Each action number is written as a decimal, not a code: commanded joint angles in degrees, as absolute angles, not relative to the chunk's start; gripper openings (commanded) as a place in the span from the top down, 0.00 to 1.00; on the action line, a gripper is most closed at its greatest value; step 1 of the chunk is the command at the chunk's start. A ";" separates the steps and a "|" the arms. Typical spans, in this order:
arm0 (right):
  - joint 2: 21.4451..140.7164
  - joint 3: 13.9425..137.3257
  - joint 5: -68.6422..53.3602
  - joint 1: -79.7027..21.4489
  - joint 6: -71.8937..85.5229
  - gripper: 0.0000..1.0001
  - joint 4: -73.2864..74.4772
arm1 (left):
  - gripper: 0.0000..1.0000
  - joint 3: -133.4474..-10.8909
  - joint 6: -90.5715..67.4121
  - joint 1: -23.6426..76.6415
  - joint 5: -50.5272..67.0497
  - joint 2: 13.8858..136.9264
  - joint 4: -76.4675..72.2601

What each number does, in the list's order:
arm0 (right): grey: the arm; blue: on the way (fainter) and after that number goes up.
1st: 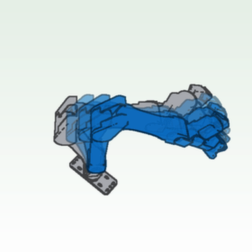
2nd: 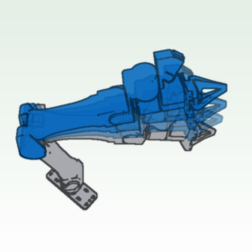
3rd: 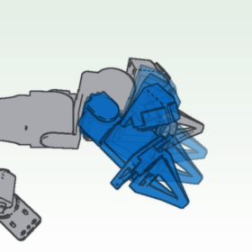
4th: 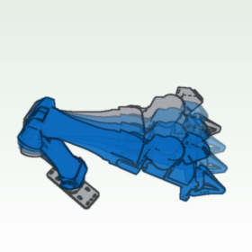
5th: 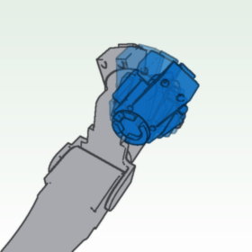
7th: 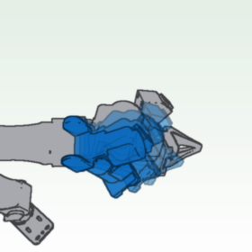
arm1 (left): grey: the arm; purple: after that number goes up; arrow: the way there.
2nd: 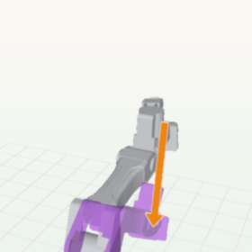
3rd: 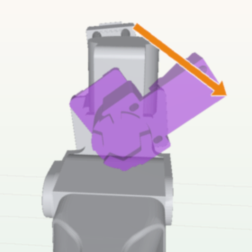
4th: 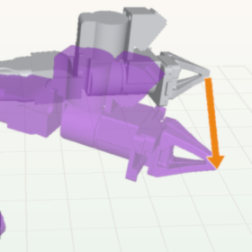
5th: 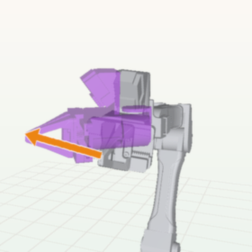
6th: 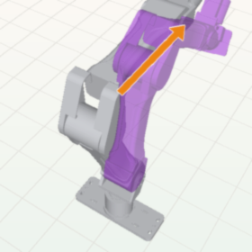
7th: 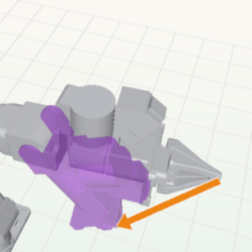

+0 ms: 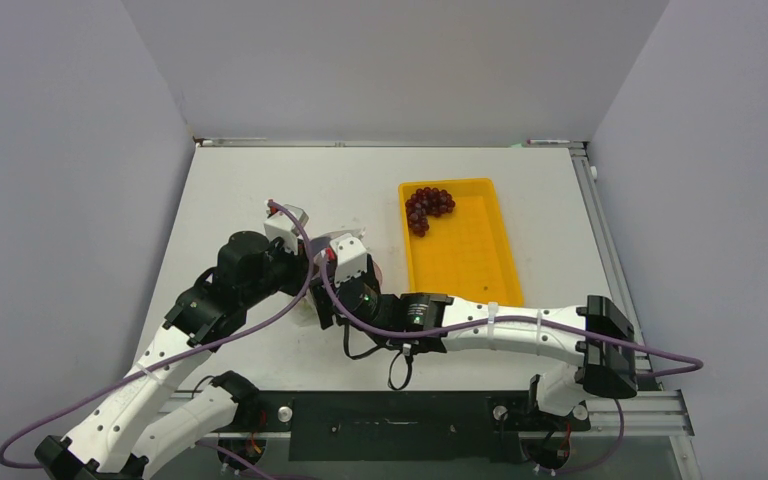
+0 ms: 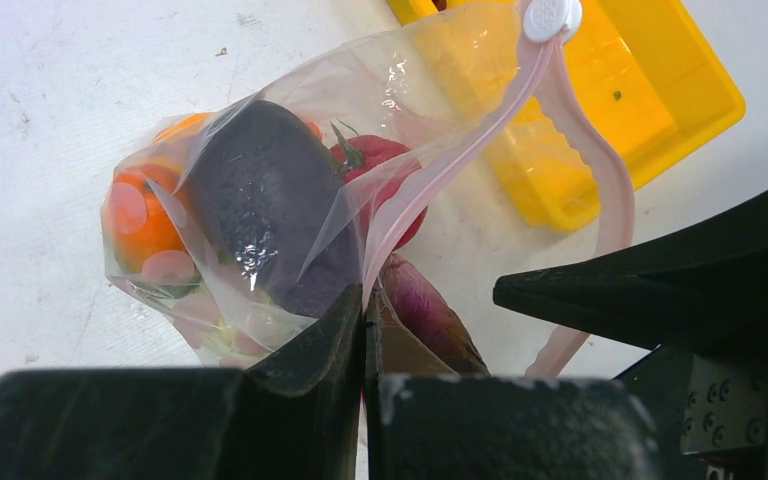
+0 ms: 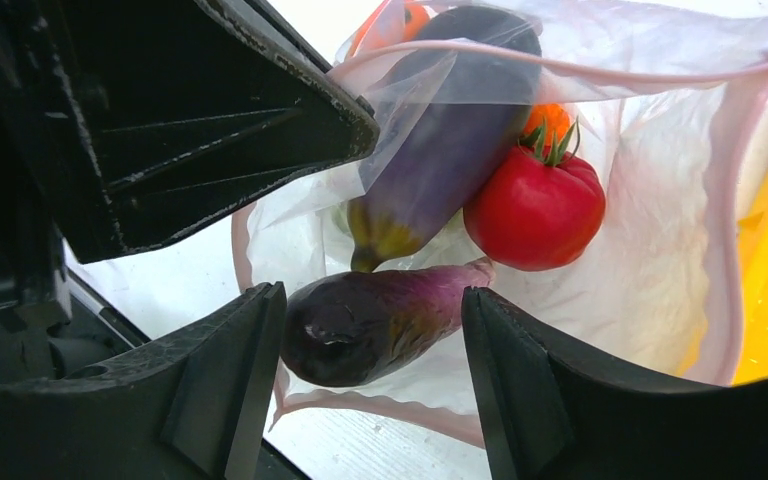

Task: Place the food in the zip-top bag and seal the zipper
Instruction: Adjust the fake vegetable in the zipper food storage bag.

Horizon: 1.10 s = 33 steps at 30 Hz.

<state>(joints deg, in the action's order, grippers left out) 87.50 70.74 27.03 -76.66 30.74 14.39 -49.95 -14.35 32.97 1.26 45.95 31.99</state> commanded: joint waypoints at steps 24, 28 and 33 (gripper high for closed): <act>88.11 71.46 31.10 -79.65 30.64 0.34 19.65 | 1.00 -51.28 -13.89 33.40 0.53 45.88 31.90; 85.11 68.63 32.09 -79.72 31.55 0.35 20.58 | 1.00 -51.24 -13.89 33.48 0.46 46.02 31.89; 81.26 65.38 33.95 -79.69 33.04 0.36 21.85 | 1.00 -51.24 -13.89 33.57 0.45 46.14 31.99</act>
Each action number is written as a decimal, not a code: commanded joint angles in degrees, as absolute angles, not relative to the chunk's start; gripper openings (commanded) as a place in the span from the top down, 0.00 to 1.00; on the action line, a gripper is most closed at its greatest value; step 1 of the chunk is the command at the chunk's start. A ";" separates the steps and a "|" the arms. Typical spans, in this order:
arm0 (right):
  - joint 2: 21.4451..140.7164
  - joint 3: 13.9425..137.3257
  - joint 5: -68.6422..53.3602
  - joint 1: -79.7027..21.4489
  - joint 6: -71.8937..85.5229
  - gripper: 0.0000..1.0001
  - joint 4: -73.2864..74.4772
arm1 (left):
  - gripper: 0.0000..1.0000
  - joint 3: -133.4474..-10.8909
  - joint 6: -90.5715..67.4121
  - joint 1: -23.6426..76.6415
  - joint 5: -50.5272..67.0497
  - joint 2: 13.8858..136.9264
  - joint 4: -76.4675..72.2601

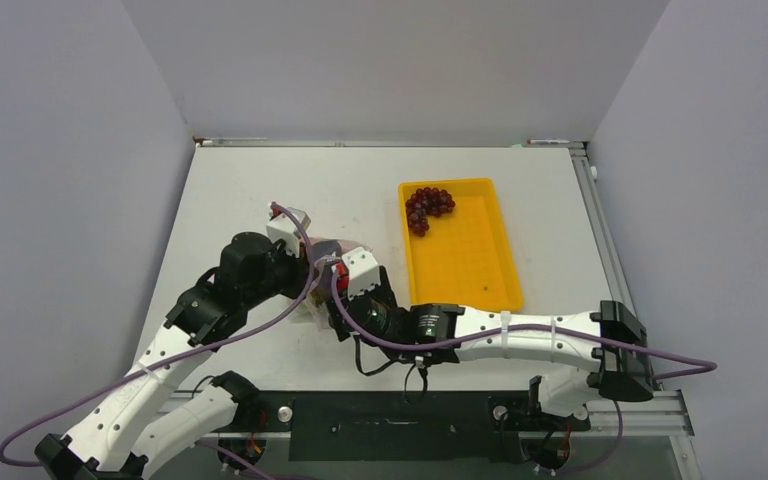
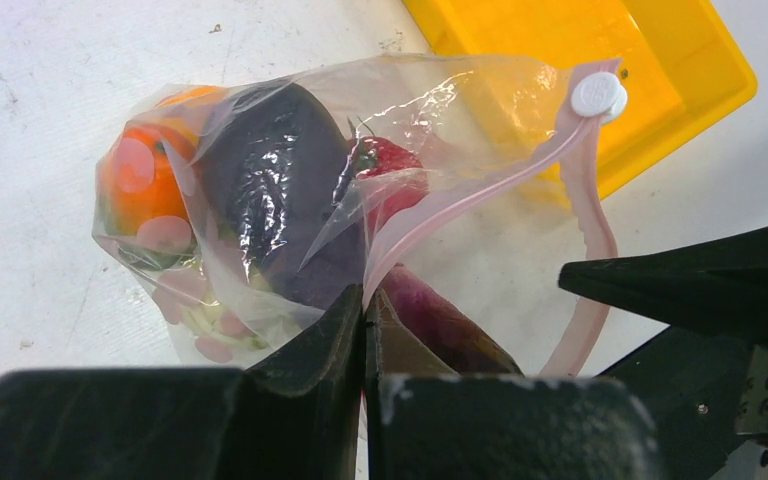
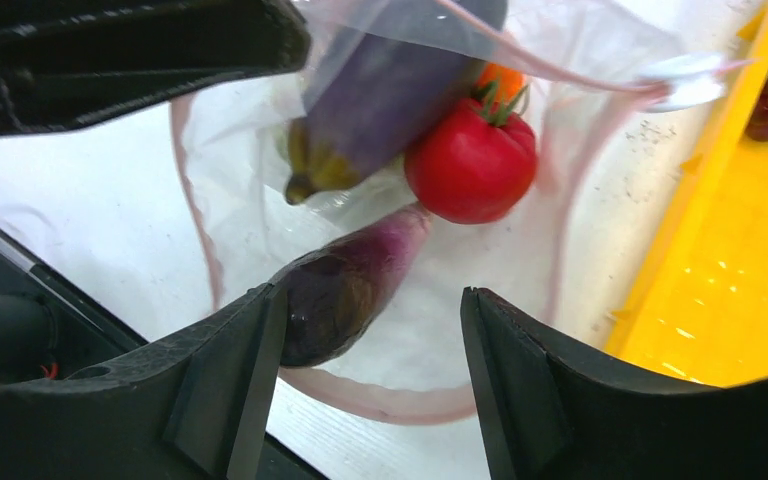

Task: Place the food in the zip-top bag and seal the zipper
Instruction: Adjust the fake vegetable in the zipper food storage bag.

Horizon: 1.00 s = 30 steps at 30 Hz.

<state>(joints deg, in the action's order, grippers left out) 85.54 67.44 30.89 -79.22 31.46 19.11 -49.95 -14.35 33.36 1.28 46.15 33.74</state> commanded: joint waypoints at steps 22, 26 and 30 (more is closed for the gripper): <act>73.62 61.93 32.72 -79.66 33.62 0.37 17.39 | 1.00 -51.32 -13.80 34.63 0.50 47.55 32.32; 74.96 63.79 30.07 -79.97 32.93 0.37 14.26 | 1.00 -51.32 -13.75 34.72 0.45 47.55 32.27; 77.67 65.85 28.45 -80.66 32.33 0.37 12.76 | 1.00 -51.33 -13.71 34.80 0.48 47.57 32.42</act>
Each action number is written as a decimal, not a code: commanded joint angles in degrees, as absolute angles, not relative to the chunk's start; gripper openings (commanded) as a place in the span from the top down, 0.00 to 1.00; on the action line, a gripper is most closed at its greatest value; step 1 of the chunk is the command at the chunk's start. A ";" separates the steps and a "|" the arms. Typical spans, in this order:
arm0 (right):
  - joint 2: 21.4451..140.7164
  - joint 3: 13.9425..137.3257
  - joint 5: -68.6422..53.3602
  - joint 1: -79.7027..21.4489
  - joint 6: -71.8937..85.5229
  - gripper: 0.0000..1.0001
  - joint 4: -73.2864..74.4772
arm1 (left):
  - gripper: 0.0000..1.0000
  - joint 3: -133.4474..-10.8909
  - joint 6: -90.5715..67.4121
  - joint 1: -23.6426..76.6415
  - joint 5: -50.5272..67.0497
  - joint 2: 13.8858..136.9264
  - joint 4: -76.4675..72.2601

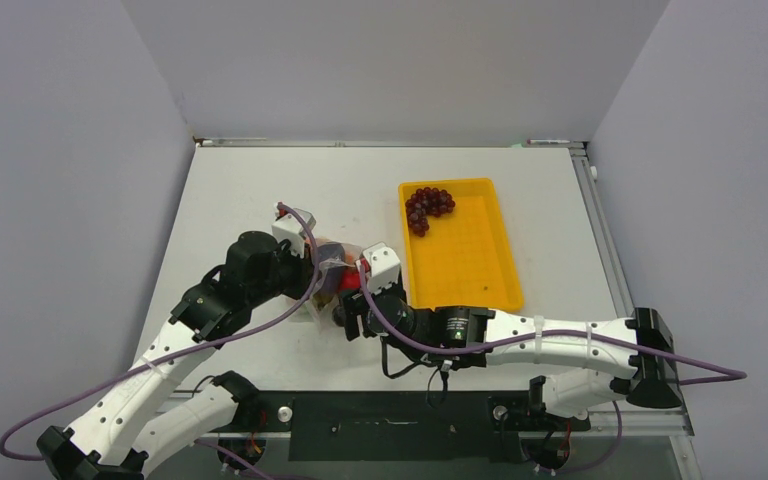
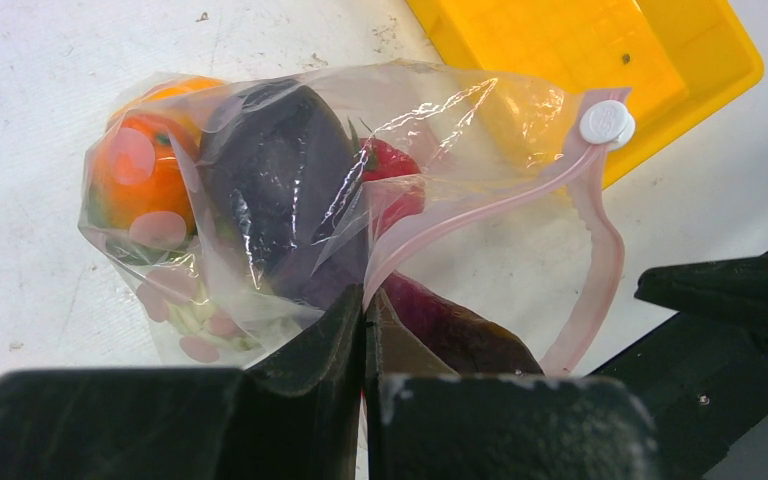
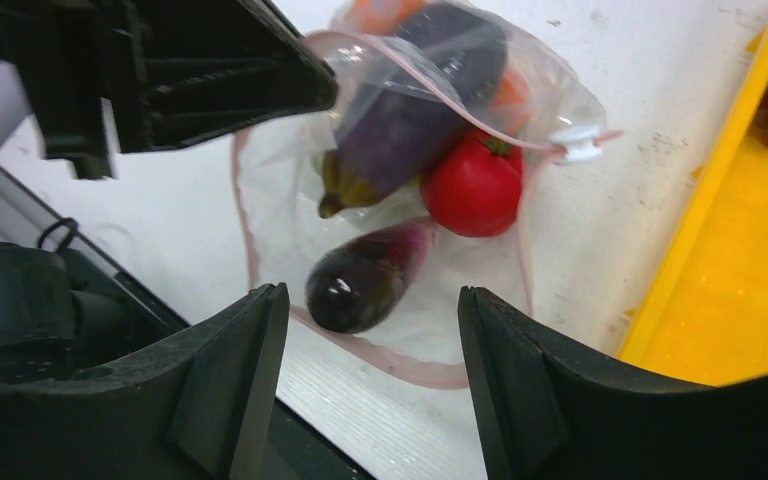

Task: Place the food in the zip-top bag and seal the zipper
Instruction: Adjust the fake vegetable in the zipper food storage bag.

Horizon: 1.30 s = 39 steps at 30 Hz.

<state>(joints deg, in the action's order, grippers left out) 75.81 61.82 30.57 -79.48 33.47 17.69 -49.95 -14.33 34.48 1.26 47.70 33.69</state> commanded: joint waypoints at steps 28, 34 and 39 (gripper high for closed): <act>87.16 68.44 34.55 -81.36 32.52 0.37 17.73 | 1.00 -51.42 -13.62 35.24 -0.98 47.44 32.60; 88.99 68.67 35.09 -81.10 32.56 0.41 17.36 | 1.00 -51.36 -13.62 35.24 -1.12 47.46 32.61; 88.50 68.41 35.91 -81.02 32.60 0.57 17.29 | 1.00 -51.41 -13.62 35.33 -1.14 47.38 32.60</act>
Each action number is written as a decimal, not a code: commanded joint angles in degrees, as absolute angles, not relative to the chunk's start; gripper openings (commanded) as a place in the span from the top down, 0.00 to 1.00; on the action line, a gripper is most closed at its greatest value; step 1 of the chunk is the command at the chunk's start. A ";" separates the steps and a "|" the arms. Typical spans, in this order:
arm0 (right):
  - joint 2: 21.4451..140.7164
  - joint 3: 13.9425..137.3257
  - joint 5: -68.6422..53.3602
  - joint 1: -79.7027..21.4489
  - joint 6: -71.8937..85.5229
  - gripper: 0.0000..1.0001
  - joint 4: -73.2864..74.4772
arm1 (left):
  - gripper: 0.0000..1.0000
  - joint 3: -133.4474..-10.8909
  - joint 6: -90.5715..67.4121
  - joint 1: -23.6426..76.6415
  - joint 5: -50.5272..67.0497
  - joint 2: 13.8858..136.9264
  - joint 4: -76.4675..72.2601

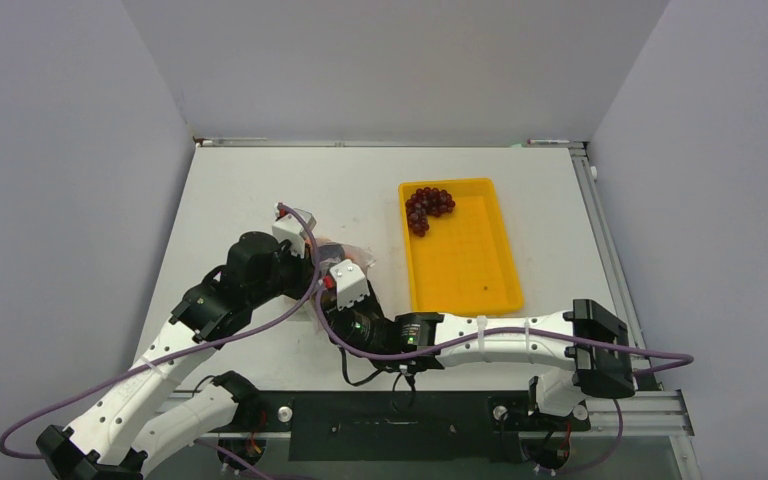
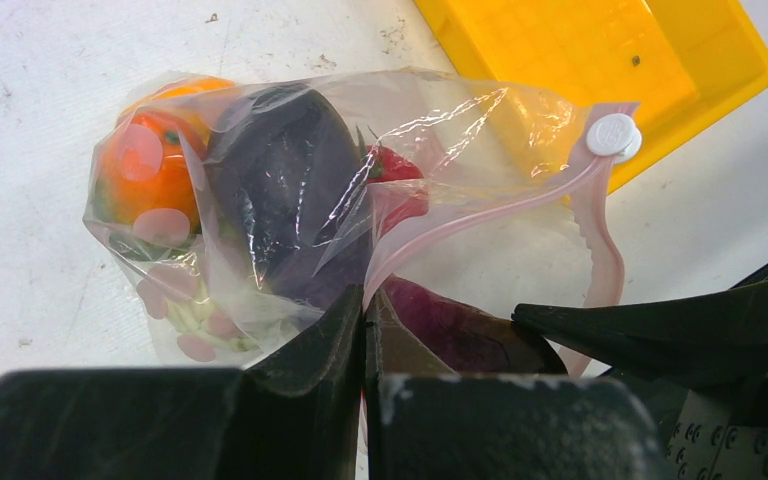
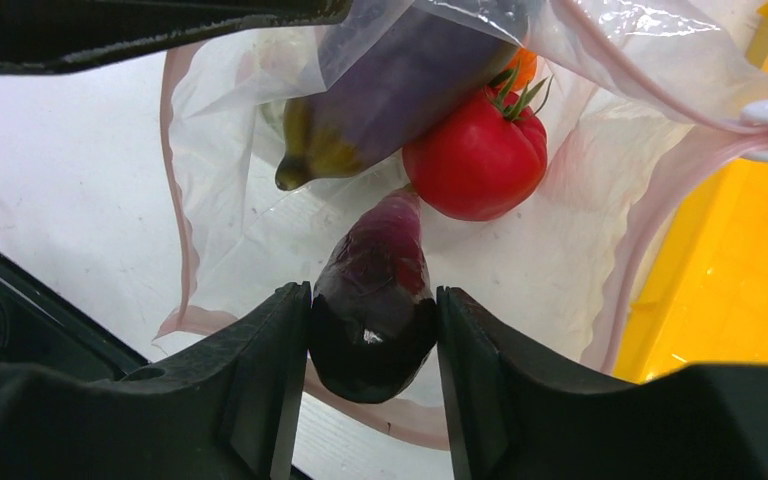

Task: Place the food in the zip-top bag and seal the zipper
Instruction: Adjust the fake vegetable in the zipper food storage bag.

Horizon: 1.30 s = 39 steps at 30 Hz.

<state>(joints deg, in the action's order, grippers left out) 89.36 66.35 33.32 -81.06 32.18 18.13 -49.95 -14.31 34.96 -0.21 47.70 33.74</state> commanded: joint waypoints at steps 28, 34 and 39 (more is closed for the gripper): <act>78.94 68.24 45.27 -79.39 23.23 0.92 13.61 | 1.00 -51.48 -13.80 35.42 -1.23 46.93 32.57; 78.80 65.53 42.68 -77.76 19.31 0.93 5.97 | 1.00 -51.46 -13.88 35.42 -0.06 46.55 32.21; 78.29 61.50 37.28 -73.99 17.95 0.94 -1.42 | 1.00 -52.12 -14.68 35.49 3.01 46.47 32.01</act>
